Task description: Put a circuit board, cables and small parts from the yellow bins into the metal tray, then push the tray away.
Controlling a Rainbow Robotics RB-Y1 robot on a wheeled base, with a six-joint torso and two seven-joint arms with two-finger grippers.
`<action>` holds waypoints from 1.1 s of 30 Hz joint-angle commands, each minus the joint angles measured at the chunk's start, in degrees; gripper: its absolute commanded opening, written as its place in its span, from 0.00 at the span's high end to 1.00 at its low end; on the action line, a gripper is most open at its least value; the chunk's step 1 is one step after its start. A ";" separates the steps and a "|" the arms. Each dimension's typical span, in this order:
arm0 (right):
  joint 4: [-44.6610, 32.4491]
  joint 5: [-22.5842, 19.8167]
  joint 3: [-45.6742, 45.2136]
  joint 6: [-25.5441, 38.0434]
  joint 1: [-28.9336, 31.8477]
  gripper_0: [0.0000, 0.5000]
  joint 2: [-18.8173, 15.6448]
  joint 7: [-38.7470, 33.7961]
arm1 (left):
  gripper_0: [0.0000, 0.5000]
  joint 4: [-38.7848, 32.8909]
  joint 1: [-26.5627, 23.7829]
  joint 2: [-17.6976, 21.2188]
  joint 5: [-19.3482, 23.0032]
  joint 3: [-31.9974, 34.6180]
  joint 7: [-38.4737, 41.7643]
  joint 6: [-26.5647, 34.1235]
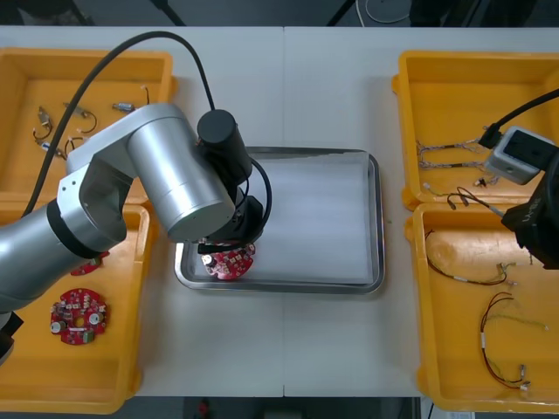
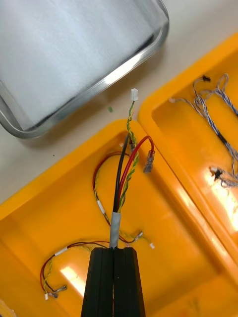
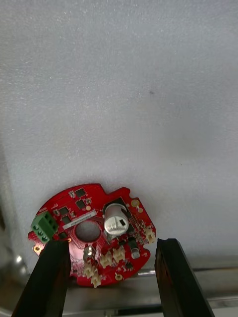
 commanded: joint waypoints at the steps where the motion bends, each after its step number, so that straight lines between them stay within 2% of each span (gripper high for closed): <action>1: -1.63 -0.49 7.22 0.19 -7.41 1.00 -2.07 -2.17 | 0.00 -6.79 -2.14 -1.44 2.19 7.62 -1.05 6.11; 4: -1.63 -0.49 9.77 0.19 -9.61 1.00 -2.07 -2.26 | 0.00 -7.75 -2.22 -0.91 2.89 9.64 -1.31 8.04; 6: -1.72 -0.40 14.43 0.19 -13.57 1.00 -1.89 -2.35 | 0.00 -8.98 -2.22 1.02 4.30 13.33 -1.84 10.42; 10: -1.63 0.30 20.14 0.19 -18.49 1.00 -0.75 -2.17 | 0.00 -8.98 -2.40 4.45 6.85 18.08 -2.63 11.29; 13: -1.63 2.23 23.92 0.19 -21.30 1.00 1.01 -1.65 | 0.00 -8.19 -2.49 7.70 8.08 20.98 -3.16 11.82; 17: -1.28 6.98 30.69 0.19 -24.29 1.00 3.99 -0.50 | 0.00 -4.85 -2.49 11.22 10.19 25.02 -4.30 12.09; 22: 1.53 11.64 38.51 -1.44 -28.07 1.00 7.86 0.55 | 0.00 0.25 -2.49 13.24 10.19 29.59 -7.82 12.35; 26: 5.93 14.10 42.55 -3.81 -30.00 1.00 11.29 2.66 | 0.00 5.52 -2.58 13.76 8.17 32.84 -12.39 12.44; 31: 9.88 18.84 46.07 -7.50 -30.62 1.00 12.43 9.87 | 0.00 11.32 -3.45 13.76 4.56 34.69 -16.69 10.42; 33: 11.64 19.46 47.12 -8.91 -30.70 1.00 12.87 11.10 | 0.00 13.96 -4.16 13.76 3.95 35.21 -18.01 8.83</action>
